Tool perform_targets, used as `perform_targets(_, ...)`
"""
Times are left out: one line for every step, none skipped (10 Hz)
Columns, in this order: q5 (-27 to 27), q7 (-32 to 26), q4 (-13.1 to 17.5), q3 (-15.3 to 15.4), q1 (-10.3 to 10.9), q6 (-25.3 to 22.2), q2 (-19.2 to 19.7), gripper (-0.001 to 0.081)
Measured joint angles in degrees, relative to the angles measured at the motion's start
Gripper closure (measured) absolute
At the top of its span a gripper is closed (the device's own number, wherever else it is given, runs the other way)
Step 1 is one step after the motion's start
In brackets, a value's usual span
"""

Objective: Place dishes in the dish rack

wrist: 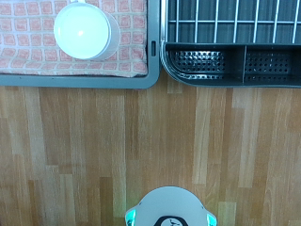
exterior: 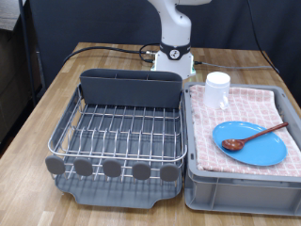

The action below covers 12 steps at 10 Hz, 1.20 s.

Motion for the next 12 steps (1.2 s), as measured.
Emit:
perform_targets(0.1, 0.1, -0.1, -0.1, 0.0, 1.2, 0.2, 0.0004)
perform_targets(0.2, 1.8, -0.5, -0.3, -0.2, 4.7, 0.8, 0.0004)
perform_targets(0.4, 3.6, -0.7, -0.4, -0.4, 8.1, 2.5, 0.0004)
perform_targets(0.6, 4.4, -0.7, -0.4, -0.5, 11.2, 4.7, 0.0004)
perform_targets(0.6, 6.2, -0.2, -0.3, -0.5, 13.6, 7.1, 0.0004)
perform_targets(1.2, 12.6, 0.9, 0.5, -0.9, 14.3, 9.6, 0.0004)
perform_targets(1.2, 20.0, 2.5, 1.9, -1.5, 14.2, 12.3, 0.0004)
perform_targets(1.2, 25.1, 4.2, 3.3, -1.8, 14.0, 15.0, 0.0004)
perform_targets(1.1, 28.6, 7.0, 3.9, -2.3, 12.4, 18.0, 0.0004)
perform_targets(1.1, 27.4, 6.9, 3.8, -2.2, 12.7, 17.9, 0.0004)
perform_targets(1.2, 27.8, 6.6, 4.0, -2.1, 13.2, 17.9, 0.0004)
perform_targets(1.4, 30.0, 6.0, 5.0, -1.9, 14.1, 18.0, 0.0004)
